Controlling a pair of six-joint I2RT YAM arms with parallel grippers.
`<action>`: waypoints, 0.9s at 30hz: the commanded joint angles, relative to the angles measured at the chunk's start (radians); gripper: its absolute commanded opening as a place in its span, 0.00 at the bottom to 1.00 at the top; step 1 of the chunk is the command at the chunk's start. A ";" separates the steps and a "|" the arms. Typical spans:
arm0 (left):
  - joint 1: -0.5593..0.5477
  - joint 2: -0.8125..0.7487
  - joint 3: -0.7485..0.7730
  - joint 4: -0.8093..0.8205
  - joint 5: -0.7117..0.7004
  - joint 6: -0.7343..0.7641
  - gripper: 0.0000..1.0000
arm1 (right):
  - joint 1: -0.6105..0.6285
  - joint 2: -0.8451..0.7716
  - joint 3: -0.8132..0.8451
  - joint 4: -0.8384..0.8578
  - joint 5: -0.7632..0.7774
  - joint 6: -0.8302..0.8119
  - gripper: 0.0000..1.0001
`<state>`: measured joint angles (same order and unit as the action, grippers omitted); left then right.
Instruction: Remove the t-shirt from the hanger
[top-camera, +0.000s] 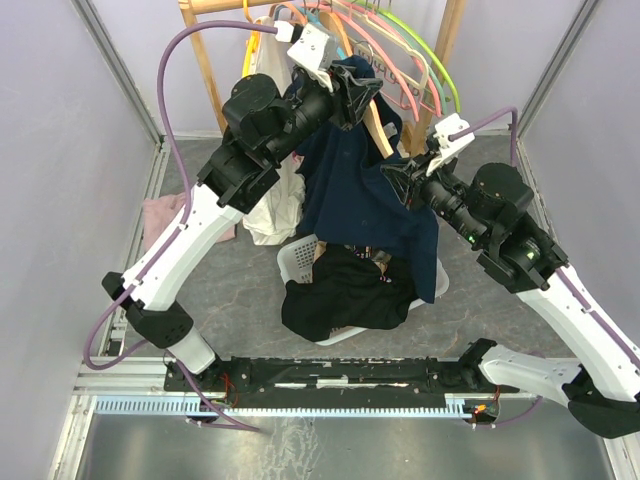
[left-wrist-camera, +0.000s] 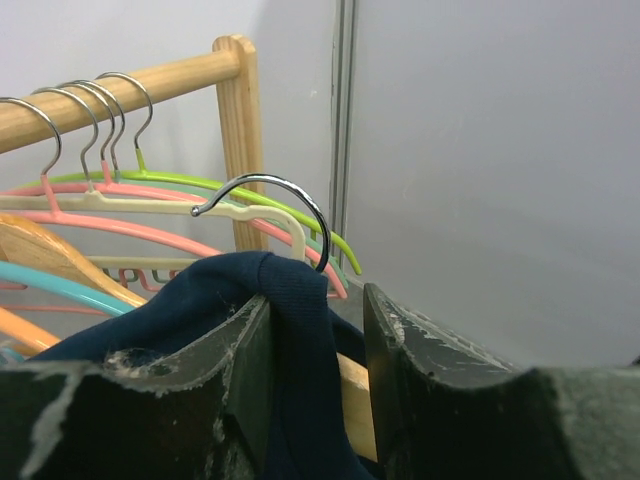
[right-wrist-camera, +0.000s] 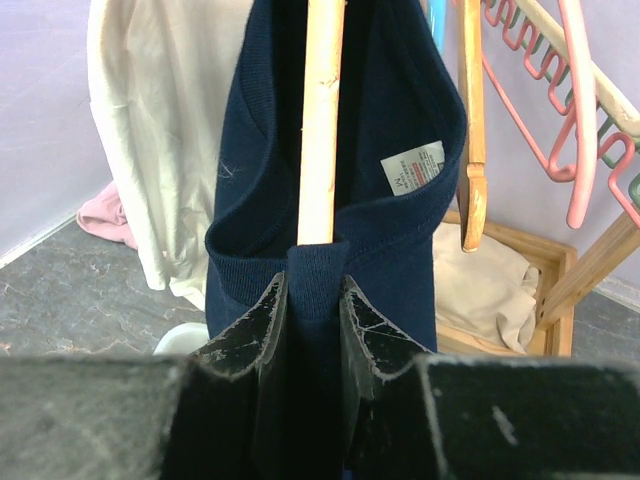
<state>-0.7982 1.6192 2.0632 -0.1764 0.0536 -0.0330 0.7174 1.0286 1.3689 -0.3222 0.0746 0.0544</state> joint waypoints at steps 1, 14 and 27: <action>-0.005 0.028 0.042 0.083 0.010 -0.021 0.44 | 0.008 -0.021 0.046 0.091 -0.100 -0.034 0.02; -0.009 0.033 0.027 0.090 0.005 -0.002 0.03 | 0.008 -0.024 0.044 0.080 -0.117 -0.047 0.02; -0.030 -0.031 -0.043 0.136 -0.139 0.036 0.03 | 0.007 -0.056 0.045 0.054 -0.003 -0.012 0.46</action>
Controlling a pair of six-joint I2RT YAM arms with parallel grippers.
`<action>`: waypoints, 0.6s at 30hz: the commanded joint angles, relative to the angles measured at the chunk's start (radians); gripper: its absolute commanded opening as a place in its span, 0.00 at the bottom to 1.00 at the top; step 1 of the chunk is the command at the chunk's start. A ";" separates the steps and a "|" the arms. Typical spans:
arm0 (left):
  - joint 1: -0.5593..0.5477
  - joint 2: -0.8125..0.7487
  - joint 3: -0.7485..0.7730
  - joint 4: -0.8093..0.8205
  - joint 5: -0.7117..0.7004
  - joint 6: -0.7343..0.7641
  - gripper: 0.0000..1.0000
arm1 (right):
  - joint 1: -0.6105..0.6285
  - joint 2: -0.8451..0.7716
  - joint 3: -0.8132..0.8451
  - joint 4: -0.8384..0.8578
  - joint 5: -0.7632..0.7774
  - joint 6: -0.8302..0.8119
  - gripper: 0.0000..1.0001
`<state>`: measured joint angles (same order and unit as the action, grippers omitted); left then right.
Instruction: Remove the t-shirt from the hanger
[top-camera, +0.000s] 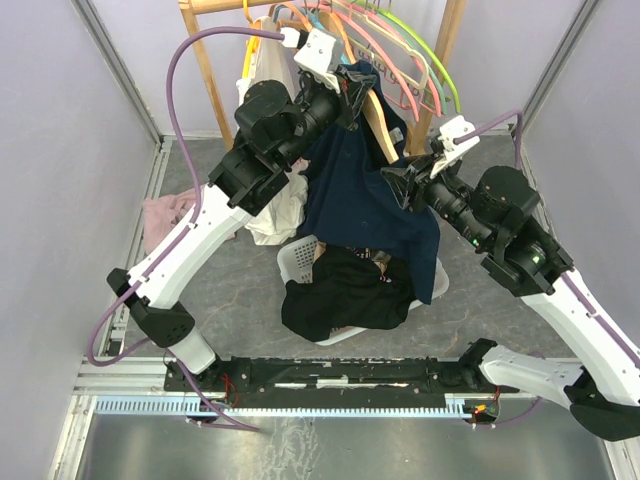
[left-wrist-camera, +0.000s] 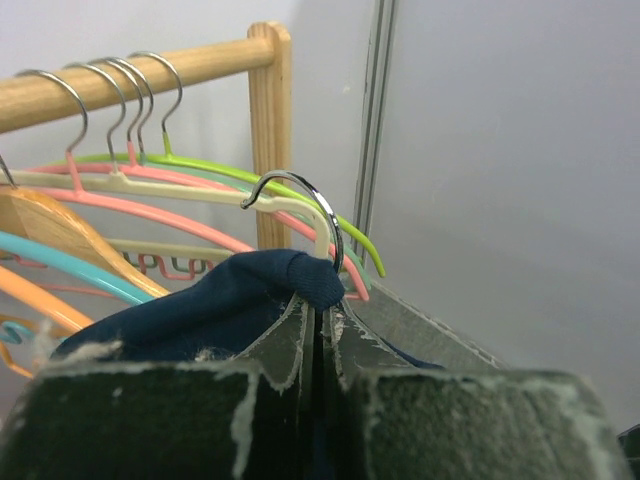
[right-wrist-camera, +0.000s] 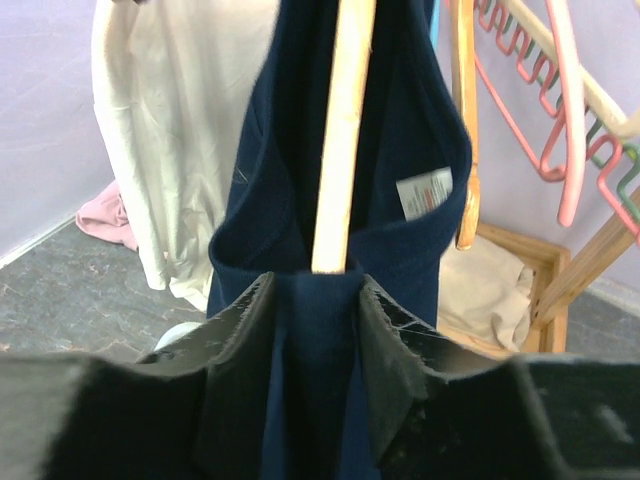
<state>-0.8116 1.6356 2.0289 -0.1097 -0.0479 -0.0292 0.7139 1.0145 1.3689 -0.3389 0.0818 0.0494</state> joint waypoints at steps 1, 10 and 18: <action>-0.018 -0.050 -0.011 0.070 -0.049 0.035 0.03 | 0.010 -0.045 0.045 0.067 -0.007 -0.004 0.51; -0.017 -0.089 -0.051 0.101 -0.211 0.052 0.03 | 0.011 -0.107 0.032 -0.014 0.030 -0.002 0.64; -0.017 -0.077 0.024 0.063 -0.324 0.114 0.03 | 0.011 -0.162 0.011 -0.115 0.020 0.003 0.67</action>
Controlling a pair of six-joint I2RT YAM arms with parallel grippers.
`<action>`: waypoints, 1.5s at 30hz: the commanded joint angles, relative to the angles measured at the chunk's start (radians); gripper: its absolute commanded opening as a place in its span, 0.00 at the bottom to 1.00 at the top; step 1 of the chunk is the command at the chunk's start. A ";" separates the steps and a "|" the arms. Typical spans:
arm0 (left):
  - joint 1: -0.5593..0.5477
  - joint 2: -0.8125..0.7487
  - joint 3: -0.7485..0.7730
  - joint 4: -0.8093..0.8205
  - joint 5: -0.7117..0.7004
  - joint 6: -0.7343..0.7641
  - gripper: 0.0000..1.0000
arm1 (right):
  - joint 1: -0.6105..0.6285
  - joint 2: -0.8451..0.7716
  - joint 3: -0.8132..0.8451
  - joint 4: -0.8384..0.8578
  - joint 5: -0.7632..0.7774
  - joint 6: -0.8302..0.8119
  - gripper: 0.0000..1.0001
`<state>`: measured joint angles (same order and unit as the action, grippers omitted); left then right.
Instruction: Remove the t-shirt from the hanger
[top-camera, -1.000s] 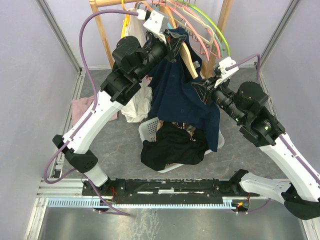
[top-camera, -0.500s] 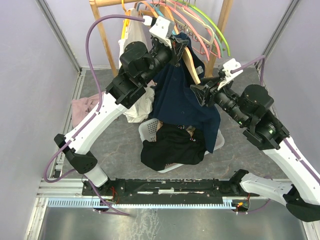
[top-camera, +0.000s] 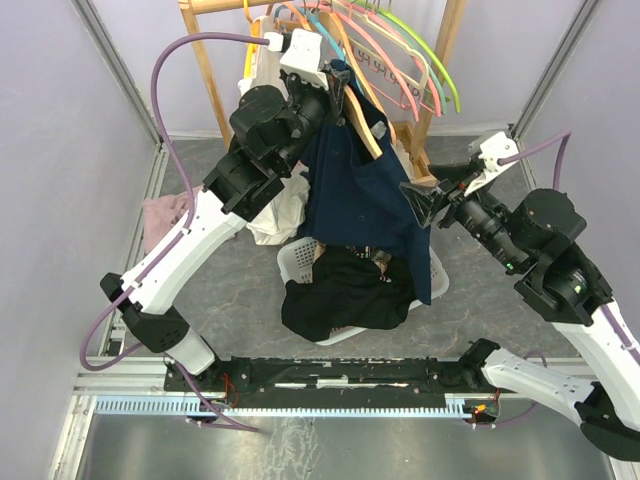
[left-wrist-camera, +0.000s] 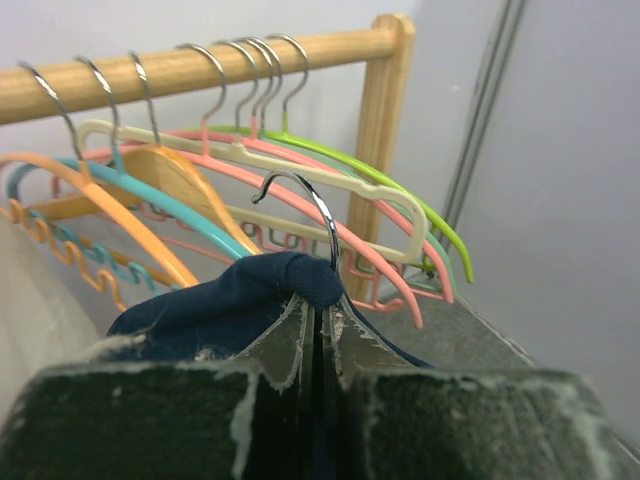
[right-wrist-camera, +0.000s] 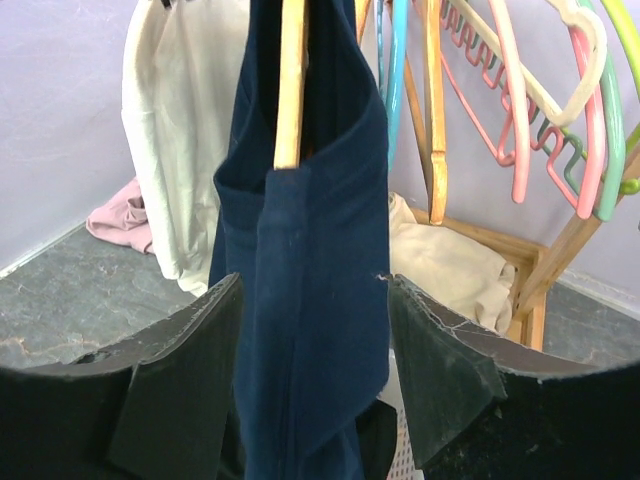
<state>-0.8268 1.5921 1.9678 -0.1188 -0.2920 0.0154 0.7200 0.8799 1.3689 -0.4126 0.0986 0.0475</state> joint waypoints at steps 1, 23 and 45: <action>-0.002 -0.026 0.102 0.064 -0.090 0.075 0.03 | 0.004 -0.036 0.006 -0.047 -0.003 0.011 0.67; -0.002 0.065 0.270 0.013 -0.175 0.113 0.03 | 0.004 -0.162 -0.188 -0.133 -0.037 0.094 0.48; -0.001 0.078 0.334 0.000 -0.224 0.115 0.03 | 0.004 -0.202 -0.431 -0.124 0.264 0.232 0.02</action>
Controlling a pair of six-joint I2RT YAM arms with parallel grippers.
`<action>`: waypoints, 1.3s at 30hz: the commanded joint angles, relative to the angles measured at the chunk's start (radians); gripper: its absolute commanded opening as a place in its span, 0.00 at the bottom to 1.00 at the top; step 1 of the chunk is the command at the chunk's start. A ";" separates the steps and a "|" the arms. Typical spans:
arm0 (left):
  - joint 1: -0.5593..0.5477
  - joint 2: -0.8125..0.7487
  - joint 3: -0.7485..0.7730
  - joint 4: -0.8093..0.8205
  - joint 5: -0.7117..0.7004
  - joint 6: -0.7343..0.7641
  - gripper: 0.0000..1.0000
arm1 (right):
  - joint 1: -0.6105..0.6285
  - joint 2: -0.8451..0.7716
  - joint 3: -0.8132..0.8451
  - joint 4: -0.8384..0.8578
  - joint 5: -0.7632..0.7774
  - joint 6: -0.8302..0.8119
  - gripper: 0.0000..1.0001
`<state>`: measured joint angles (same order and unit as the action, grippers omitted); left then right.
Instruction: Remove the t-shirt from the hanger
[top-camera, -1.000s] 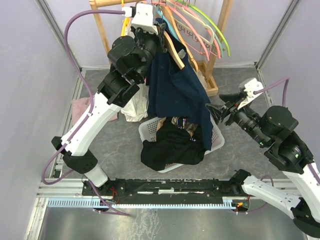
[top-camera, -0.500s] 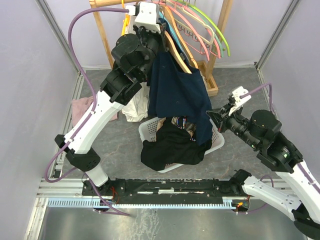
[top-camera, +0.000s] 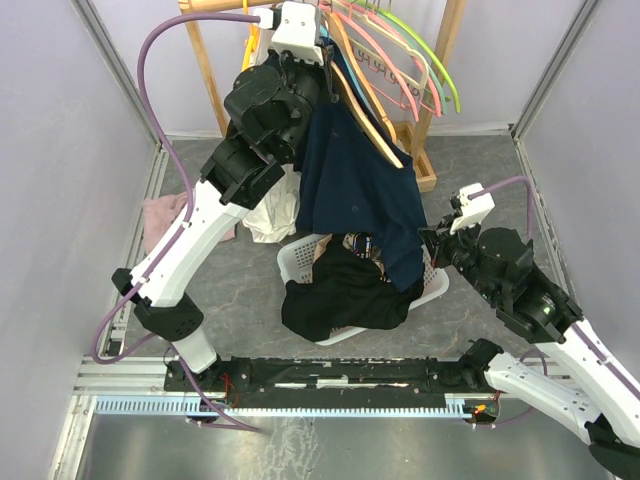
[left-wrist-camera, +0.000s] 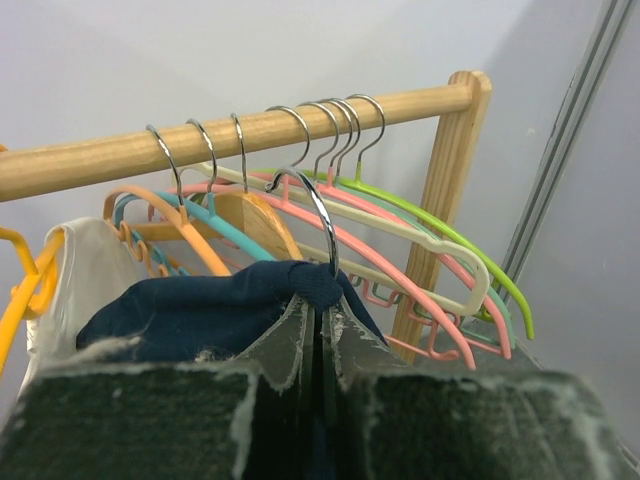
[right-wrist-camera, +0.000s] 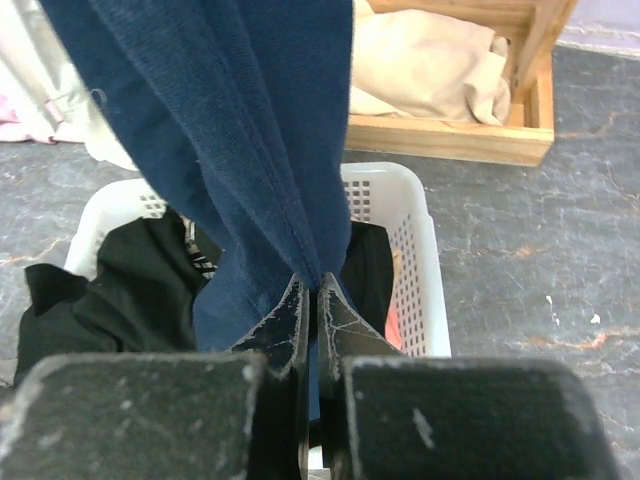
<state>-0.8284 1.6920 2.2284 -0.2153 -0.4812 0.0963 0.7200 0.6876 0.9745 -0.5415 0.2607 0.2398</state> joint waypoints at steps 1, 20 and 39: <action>0.000 -0.022 0.077 0.096 -0.037 0.033 0.03 | 0.004 -0.010 -0.050 0.010 0.103 0.045 0.02; -0.001 -0.013 0.105 0.079 -0.048 0.024 0.03 | 0.005 -0.010 -0.144 0.083 0.031 0.048 0.02; -0.011 -0.023 0.014 0.099 -0.014 0.005 0.03 | 0.005 -0.006 0.134 0.112 -0.187 -0.090 0.52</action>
<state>-0.8330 1.7081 2.2314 -0.2253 -0.4957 0.0963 0.7200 0.6861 1.0355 -0.4644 0.1360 0.1925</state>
